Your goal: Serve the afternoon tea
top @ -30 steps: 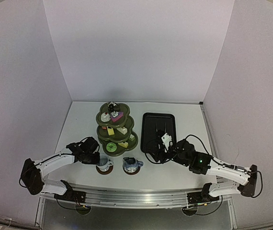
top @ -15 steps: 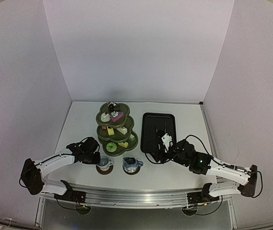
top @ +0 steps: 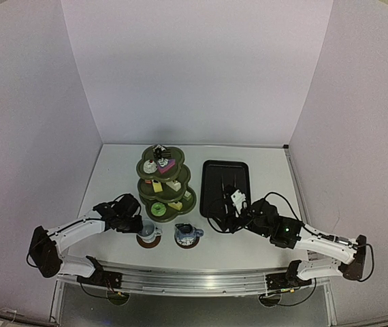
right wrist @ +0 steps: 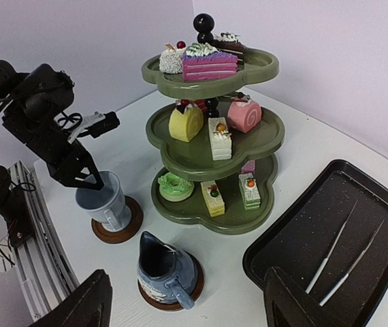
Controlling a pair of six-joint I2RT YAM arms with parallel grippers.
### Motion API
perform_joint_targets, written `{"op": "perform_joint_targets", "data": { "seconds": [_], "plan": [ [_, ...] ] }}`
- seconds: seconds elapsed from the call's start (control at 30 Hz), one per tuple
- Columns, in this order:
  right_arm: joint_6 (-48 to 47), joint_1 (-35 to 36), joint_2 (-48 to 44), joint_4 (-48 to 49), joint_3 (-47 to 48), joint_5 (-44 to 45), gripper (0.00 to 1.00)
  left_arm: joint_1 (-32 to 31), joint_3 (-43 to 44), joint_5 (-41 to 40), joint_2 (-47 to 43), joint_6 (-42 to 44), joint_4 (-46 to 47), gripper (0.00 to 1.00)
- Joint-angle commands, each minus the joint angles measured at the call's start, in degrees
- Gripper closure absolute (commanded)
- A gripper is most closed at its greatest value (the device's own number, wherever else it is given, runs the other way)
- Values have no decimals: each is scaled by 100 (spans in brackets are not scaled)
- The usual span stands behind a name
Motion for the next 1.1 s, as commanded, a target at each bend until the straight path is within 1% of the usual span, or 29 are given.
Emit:
{"op": "perform_joint_targets", "data": {
  "seconds": [0.0, 0.13, 0.2, 0.27, 0.33, 0.43, 0.5, 0.6, 0.67, 0.73, 0.77, 0.8, 0.83, 0.87, 0.97, 1.07],
  "plan": [
    [198, 11, -1, -186, 20, 82, 25, -18, 546, -90, -381, 233, -220, 60],
    [312, -18, 144, -560, 168, 799, 21, -16, 751, -223, -613, 523, -124, 56],
    [311, -196, 323, -892, 371, 1094, 20, 1, 870, -482, -720, 770, 36, 56],
    [414, -566, 480, -1223, 587, 1233, 19, 88, 1006, -749, -786, 1010, 167, 54],
    [566, -1108, 504, -1344, 636, 1340, 19, 282, 1166, -891, -820, 1176, 212, 54],
    [711, -2068, 402, -1395, 505, 1342, 17, 852, 1356, -865, -953, 1332, 276, 54],
    [805, -2851, 349, -1456, 397, 955, 17, 1442, 1383, -775, -1130, 1391, 448, 54],
    [753, -3685, 243, -1523, 150, 523, 17, 2263, 1261, -675, -1424, 1511, 763, 52],
    [697, -4154, 83, -1530, -65, 332, 16, 2800, 985, -688, -1643, 1712, 1147, 45],
    [695, -4570, -238, -1479, -368, 127, 16, 3192, 467, -856, -1845, 1878, 1830, 37],
    [598, -4678, -446, -1405, -509, 93, 15, 3400, 122, -948, -1953, 1886, 2326, 31],
    [447, -4691, -644, -1305, -716, 77, 15, 3569, -243, -1043, -2060, 1888, 2776, 10],
    [241, -4693, -889, -1184, -941, -46, 15, 3673, -492, -1089, -2137, 1917, 3083, 2],
    [54, -4694, -1182, -1061, -1172, -205, 15, 3782, -848, -969, -2256, 2098, 3484, 1],
    [-438, -4695, -1903, -656, -1866, -839, 15, 3943, -1702, -280, -2552, 3045, 4442, 0],
    [-452, -4698, -2404, -251, -2542, -953, 14, 4059, -2459, -20, -2698, 3442, 5413, 0]
  ]
}}
